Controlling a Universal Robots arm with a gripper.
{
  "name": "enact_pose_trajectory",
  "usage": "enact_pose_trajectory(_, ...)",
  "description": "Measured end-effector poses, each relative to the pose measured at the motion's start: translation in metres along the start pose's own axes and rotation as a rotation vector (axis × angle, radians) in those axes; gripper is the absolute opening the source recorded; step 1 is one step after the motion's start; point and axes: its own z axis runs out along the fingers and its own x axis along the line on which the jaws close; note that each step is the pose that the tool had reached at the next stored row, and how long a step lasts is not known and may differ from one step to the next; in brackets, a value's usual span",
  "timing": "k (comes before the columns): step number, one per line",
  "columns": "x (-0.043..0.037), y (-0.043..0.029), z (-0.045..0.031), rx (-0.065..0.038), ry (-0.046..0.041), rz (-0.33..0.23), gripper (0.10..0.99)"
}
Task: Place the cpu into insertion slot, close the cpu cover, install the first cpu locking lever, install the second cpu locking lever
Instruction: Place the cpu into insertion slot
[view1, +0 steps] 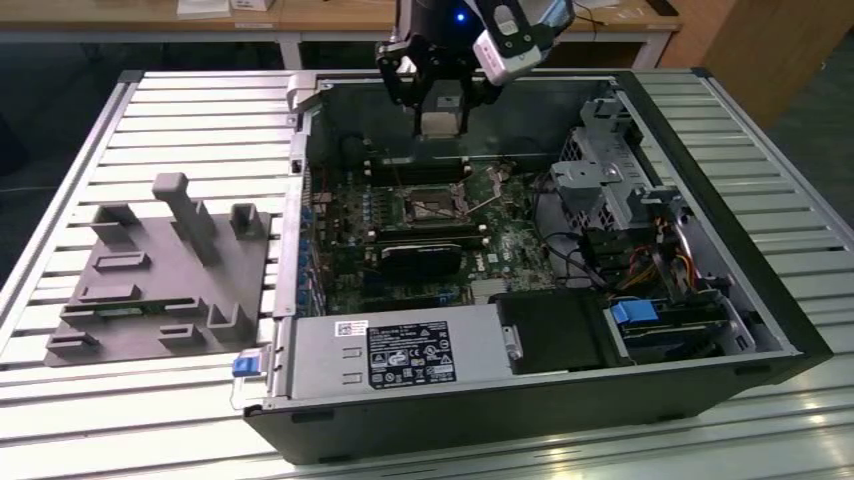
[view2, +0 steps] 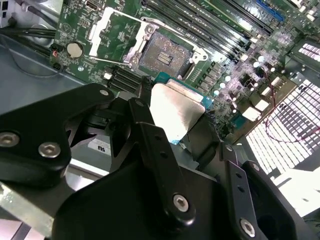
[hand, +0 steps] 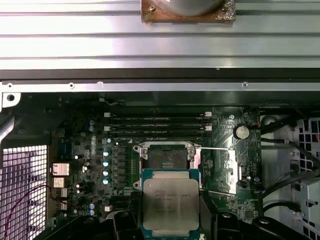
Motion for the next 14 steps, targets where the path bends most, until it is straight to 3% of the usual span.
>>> enact_pose_trajectory(14, 0.004, -0.0021, 0.0245, 0.002, -0.0158, -0.001, 0.537)
